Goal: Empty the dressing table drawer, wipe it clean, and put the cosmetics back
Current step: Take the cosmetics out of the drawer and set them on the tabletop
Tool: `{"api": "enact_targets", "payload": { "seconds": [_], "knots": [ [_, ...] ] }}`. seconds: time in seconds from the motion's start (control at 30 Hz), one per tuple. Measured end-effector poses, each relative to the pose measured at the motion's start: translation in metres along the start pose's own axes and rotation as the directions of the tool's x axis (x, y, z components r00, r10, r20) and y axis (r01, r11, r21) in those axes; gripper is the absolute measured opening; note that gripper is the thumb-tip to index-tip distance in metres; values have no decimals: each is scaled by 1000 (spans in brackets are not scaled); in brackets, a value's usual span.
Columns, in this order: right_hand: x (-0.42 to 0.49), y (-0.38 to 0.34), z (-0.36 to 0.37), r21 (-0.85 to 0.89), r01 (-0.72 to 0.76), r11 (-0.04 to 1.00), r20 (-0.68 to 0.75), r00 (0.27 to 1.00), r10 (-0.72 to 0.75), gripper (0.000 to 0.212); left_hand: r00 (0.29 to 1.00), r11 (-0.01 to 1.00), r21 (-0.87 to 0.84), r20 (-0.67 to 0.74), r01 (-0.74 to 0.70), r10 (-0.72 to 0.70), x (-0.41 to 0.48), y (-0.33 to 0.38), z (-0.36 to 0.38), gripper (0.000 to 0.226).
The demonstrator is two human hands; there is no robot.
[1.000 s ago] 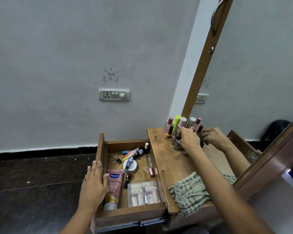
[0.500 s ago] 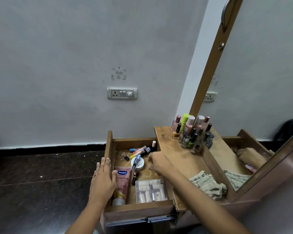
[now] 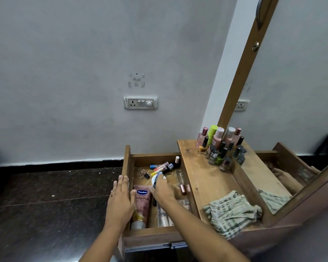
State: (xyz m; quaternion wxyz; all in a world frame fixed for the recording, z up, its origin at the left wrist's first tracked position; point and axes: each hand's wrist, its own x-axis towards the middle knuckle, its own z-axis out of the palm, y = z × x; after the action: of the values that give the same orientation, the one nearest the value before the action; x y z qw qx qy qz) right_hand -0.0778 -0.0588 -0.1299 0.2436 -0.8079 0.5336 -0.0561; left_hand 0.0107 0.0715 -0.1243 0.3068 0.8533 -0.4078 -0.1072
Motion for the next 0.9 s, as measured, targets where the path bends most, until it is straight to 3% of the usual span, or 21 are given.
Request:
{"api": "enact_targets", "payload": {
  "seconds": [0.17,0.37,0.5,0.63,0.9],
  "knots": [
    [6,-1,-6,-100,-17,995,-39,999,13,64,1000,1000,-3,-6,3,-3,0,1,0,60],
    [25,-6,-56,-162,6,987,-49,999,-14,23,1000,1000,-3,1,7,-7,1,0,-1,60],
    [54,-15,-120,-173,31,984,-24,999,-36,21,1000,1000,3,1,13,-13,1,1,-1,60],
    [73,-21,-176,-169,31,985,-29,999,-37,40,1000,1000,15,5,11,-11,1,1,-1,60],
    [106,-10,-208,-353,33,935,-186,977,-104,14,1000,1000,22,6,17,-18,1,2,-1,61]
  ]
}}
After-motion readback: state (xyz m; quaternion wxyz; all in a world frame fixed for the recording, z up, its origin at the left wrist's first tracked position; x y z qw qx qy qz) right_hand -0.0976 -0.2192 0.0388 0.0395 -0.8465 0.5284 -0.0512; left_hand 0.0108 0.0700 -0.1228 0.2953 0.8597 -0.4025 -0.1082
